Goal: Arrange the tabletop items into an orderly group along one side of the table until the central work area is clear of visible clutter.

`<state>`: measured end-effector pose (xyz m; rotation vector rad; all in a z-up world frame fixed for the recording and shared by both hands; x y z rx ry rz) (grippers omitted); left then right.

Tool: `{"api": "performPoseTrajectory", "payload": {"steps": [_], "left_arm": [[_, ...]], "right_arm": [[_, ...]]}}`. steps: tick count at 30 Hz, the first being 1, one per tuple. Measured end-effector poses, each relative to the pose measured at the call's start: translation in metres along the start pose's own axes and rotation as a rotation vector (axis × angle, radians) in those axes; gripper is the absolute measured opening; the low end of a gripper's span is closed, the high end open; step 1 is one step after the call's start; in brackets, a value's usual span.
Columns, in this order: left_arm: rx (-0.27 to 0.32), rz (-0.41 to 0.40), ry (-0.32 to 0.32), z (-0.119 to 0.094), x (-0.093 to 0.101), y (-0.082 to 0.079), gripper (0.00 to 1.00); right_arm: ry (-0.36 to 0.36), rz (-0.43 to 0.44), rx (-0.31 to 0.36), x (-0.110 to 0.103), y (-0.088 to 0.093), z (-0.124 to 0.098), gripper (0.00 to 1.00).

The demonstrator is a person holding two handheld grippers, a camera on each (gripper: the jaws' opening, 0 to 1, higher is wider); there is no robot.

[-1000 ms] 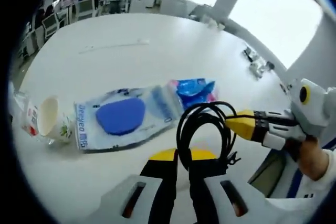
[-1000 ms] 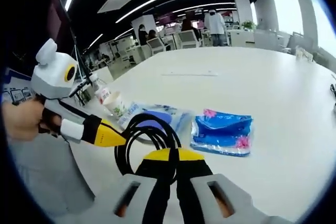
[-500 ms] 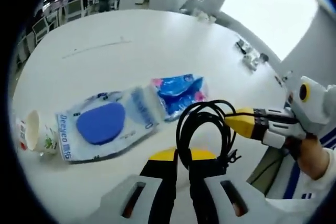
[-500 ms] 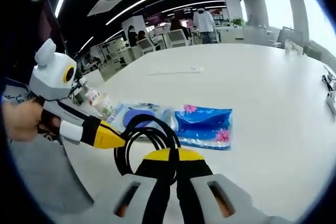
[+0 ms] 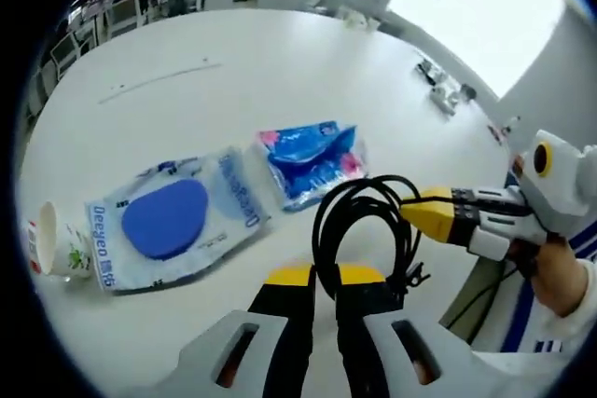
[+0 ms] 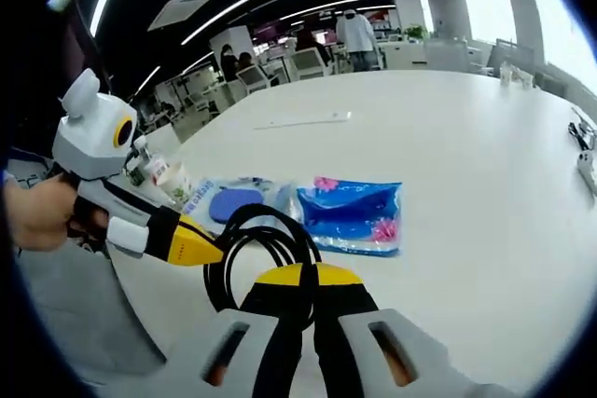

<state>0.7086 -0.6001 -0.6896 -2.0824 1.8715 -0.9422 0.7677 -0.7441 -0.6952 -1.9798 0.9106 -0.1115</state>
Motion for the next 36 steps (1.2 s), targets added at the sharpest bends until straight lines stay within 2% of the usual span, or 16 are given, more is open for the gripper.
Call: {"api": "performPoseTrajectory", "payload": {"steps": [14,36], "left_arm": [[-0.038,-0.029,0.005,0.016,0.004,0.006,0.03],[-0.090,-0.031,0.007,0.042,0.001,0.012,0.03]], "right_arm": [[0.014,0.018,-0.027,0.012,0.012,0.007,0.00],[0.032,0.025,-0.074,0.034,0.028,0.027,0.00]]}}
Point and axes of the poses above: the point that each gripper's makers call its tool centre point, and the gripper's own axes: z roughly forward along the fingers, x roughly to its right, y roughly out of its underside, the point moved 7 cm from there along -z, roughly backward along the fingers, and after that the axes turned 2 degrees about x, right-handed, at the moved point
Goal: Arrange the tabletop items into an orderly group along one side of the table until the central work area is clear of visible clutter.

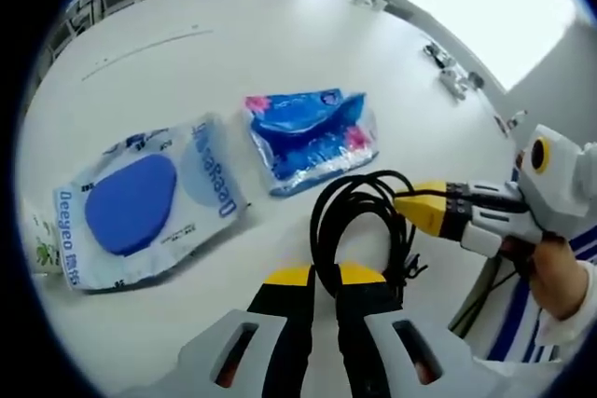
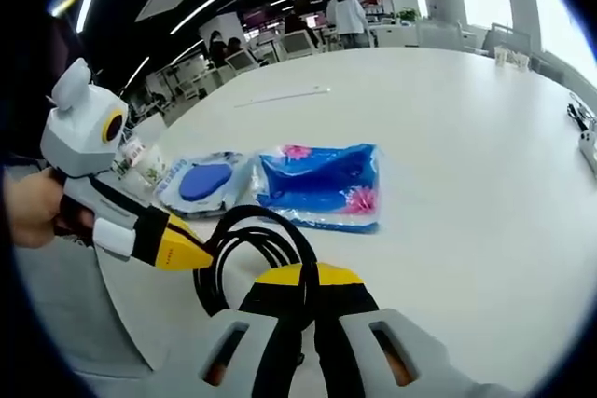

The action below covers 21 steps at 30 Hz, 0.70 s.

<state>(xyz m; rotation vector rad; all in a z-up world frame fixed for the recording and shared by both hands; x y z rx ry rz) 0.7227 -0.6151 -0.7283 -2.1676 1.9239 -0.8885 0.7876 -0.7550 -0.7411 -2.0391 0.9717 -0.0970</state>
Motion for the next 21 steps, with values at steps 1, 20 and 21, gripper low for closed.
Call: {"api": "performPoseTrajectory", "payload": {"steps": [1,20,21], "left_arm": [[-0.003,-0.002,0.000,0.001,-0.001,0.000,0.03],[-0.036,0.021,-0.019,0.017,-0.008,0.005,0.02],[-0.036,0.018,-0.019,0.017,-0.009,0.005,0.02]], "right_arm": [[0.002,0.003,0.000,0.000,0.001,0.000,0.00],[-0.010,-0.014,-0.026,0.006,0.008,0.019,0.00],[-0.010,-0.009,-0.025,0.007,0.009,0.019,0.00]]}}
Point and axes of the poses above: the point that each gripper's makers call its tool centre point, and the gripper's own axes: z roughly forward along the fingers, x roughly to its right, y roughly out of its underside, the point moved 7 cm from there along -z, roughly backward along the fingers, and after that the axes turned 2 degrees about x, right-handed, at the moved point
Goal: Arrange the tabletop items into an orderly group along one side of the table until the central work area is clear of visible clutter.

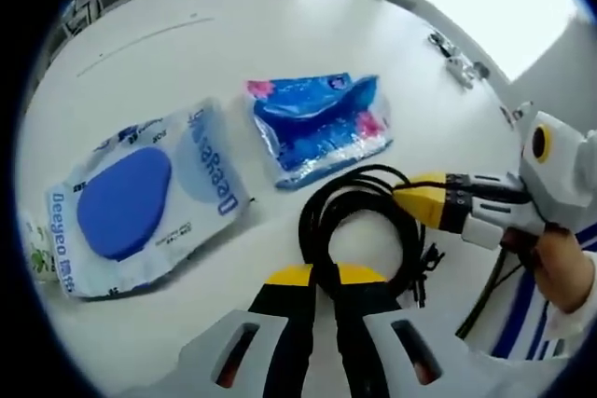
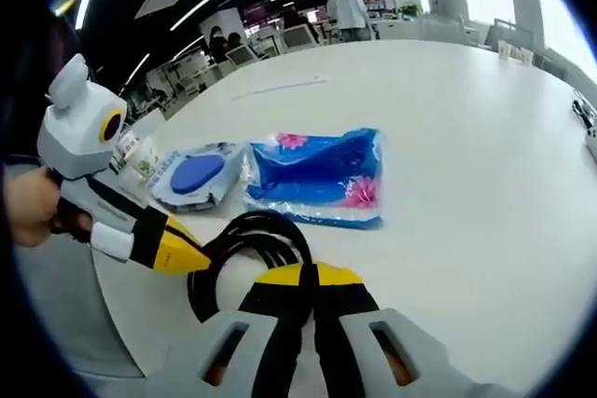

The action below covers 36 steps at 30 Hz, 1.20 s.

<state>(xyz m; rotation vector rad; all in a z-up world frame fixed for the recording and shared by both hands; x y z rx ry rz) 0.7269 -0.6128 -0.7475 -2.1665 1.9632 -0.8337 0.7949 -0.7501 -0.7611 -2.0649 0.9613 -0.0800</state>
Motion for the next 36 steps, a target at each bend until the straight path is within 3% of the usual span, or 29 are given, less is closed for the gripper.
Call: {"api": "performPoseTrajectory", "payload": {"steps": [24,36], "left_arm": [[0.020,0.011,0.008,0.0018,-0.0002,-0.0004,0.02],[0.047,0.004,-0.008,0.0011,-0.0004,0.0031,0.02]], "right_arm": [[-0.008,-0.003,0.019,0.0023,0.0045,0.0003,0.00],[-0.005,-0.027,-0.004,0.0003,0.0039,0.0012,0.00]]}}
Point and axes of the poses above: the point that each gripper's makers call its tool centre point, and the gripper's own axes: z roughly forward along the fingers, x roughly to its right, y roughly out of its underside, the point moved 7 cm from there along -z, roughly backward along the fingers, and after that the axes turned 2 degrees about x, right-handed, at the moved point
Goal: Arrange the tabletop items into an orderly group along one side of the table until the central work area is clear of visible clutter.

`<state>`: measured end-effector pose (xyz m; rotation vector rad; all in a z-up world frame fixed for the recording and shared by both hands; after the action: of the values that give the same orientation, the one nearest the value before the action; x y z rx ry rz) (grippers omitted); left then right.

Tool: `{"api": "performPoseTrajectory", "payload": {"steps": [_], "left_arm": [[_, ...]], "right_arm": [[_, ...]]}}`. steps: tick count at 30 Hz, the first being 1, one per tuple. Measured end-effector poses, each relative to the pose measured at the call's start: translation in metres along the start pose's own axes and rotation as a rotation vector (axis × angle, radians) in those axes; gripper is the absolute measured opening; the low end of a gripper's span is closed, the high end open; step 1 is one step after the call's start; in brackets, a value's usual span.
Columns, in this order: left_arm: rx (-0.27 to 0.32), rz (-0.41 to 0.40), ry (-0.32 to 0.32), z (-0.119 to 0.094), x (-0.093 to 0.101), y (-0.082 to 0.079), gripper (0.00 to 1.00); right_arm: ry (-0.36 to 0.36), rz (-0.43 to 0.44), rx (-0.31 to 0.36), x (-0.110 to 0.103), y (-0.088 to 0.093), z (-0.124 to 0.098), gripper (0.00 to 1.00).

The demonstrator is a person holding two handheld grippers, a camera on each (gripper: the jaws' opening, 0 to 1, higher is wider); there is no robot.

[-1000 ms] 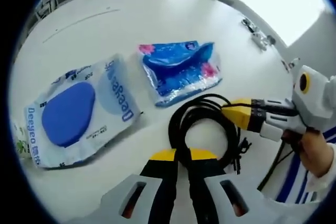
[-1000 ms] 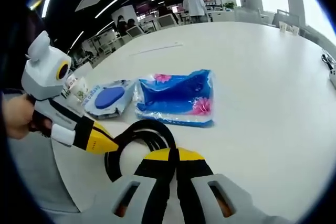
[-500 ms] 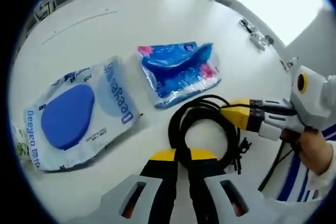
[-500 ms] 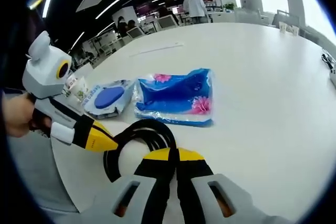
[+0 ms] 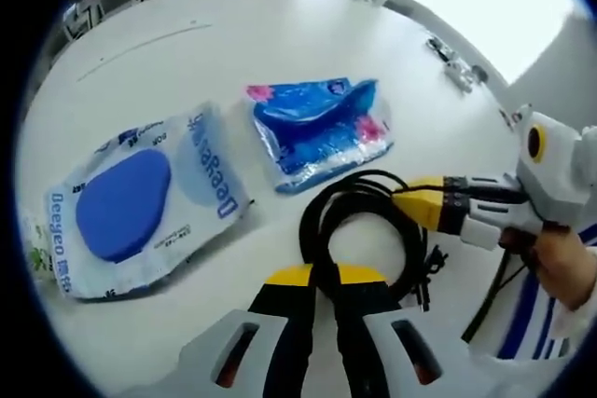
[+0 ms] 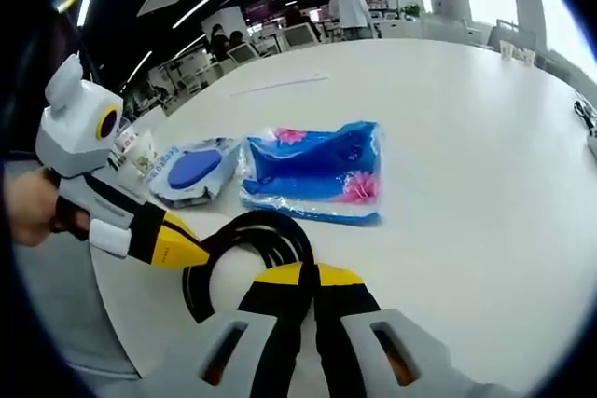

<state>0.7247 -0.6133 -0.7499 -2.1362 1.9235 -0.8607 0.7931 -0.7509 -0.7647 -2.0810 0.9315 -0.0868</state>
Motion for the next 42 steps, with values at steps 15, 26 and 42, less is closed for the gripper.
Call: {"api": "performPoseTrajectory", "payload": {"steps": [15,26,42], "left_arm": [[0.151,0.026,-0.062,-0.017,0.008,-0.005,0.55],[0.193,0.056,-0.097,-0.040,-0.007,-0.004,0.60],[0.253,0.099,-0.074,-0.074,-0.010,-0.007,0.74]], "right_arm": [[0.014,-0.106,0.026,-0.007,-0.012,-0.012,0.45],[0.013,-0.121,0.048,-0.018,-0.021,-0.025,0.50],[-0.011,-0.100,0.067,-0.033,-0.025,-0.044,0.64]]}}
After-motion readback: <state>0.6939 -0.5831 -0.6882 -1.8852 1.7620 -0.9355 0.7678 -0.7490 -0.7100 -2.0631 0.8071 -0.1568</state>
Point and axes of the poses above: the point that each gripper's makers call its tool centre point, and the gripper's own axes: z roughly forward along the fingers, x roughly to its right, y roughly out of its underside, the point moved 7 cm from there along -z, roughly backward along the fingers, and after that the axes turned 2 degrees about x, right-handed, at the moved point
